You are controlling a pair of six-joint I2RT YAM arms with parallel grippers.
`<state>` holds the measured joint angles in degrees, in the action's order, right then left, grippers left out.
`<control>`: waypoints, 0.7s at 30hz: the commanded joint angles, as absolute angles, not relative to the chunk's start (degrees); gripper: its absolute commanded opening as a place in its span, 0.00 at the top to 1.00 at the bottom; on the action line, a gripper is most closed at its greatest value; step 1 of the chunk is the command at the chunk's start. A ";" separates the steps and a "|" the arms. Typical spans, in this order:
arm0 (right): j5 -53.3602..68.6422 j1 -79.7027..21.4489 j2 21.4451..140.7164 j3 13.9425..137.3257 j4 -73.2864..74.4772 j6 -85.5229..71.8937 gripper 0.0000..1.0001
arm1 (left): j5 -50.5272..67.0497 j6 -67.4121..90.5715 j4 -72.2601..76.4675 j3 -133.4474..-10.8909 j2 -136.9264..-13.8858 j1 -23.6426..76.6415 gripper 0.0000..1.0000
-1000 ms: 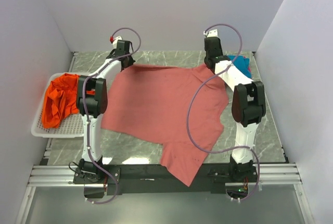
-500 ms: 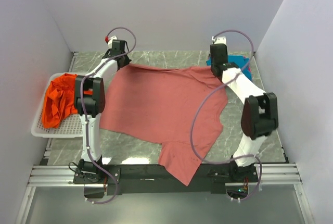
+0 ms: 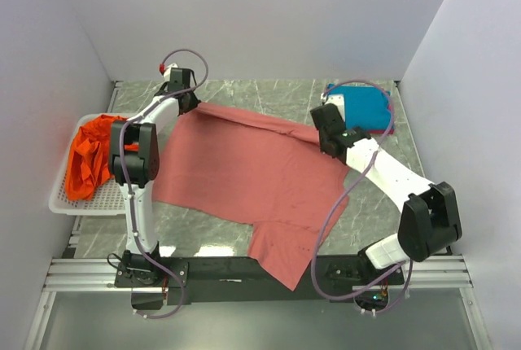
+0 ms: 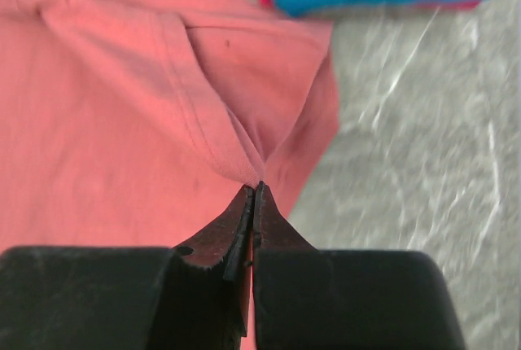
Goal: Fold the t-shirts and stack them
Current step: Fold the tshirt
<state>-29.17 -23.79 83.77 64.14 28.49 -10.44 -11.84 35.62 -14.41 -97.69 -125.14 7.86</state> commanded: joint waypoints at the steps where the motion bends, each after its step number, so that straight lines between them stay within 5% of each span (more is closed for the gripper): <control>1: -33.57 -26.45 79.72 62.93 35.58 -16.25 1.00 | -11.95 35.86 -12.57 -96.94 -120.15 7.12 0.99; 21: -30.68 -34.10 71.81 58.01 42.36 -19.94 1.00 | -15.82 36.82 -21.70 -95.89 -117.51 5.98 0.99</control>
<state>-31.70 -33.15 72.27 59.75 41.25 -17.41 -13.17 35.81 -19.57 -96.68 -120.16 6.57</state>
